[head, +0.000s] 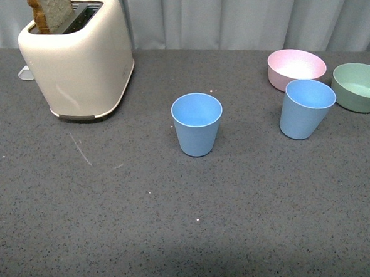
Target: Stack blue cups with both arms
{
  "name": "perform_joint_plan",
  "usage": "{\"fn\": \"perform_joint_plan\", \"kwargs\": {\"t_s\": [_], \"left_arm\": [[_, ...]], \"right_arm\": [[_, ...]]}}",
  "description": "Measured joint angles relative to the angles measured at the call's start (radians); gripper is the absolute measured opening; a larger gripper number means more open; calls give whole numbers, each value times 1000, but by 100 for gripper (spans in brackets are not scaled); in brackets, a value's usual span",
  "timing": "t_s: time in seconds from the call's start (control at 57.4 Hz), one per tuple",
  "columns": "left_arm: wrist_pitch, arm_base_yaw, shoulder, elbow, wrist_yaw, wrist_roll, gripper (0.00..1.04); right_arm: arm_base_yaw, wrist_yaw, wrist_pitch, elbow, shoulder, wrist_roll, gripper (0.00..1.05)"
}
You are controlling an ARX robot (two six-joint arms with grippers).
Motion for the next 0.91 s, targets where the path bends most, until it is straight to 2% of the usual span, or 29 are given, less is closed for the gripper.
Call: {"fn": "perform_joint_plan", "kwargs": {"t_s": [0.383,0.453,0.54,0.68,0.784,0.836,0.906], "left_arm": [[-145,0,-144,0,0,0,4],[-317,0,-311,0,0,0,4],[-318,0,-311,0,1,0,6],[-318,0,-312,0,1,0,31],[-318,0,-312,0,1,0,58],[-318,0,-312,0,0,0,72],[-318,0,-312,0,1,0,89]], "right_arm": [[0,0,0,0,0,0,95],[0,0,0,0,0,0,95],[0,0,0,0,0,0,95],[0,0,0,0,0,0,95],[2,8,-4,1,3,-8,95],[35,126,-134,65,124,-91,95],[25,101,-22,87,366,-138,95]]}}
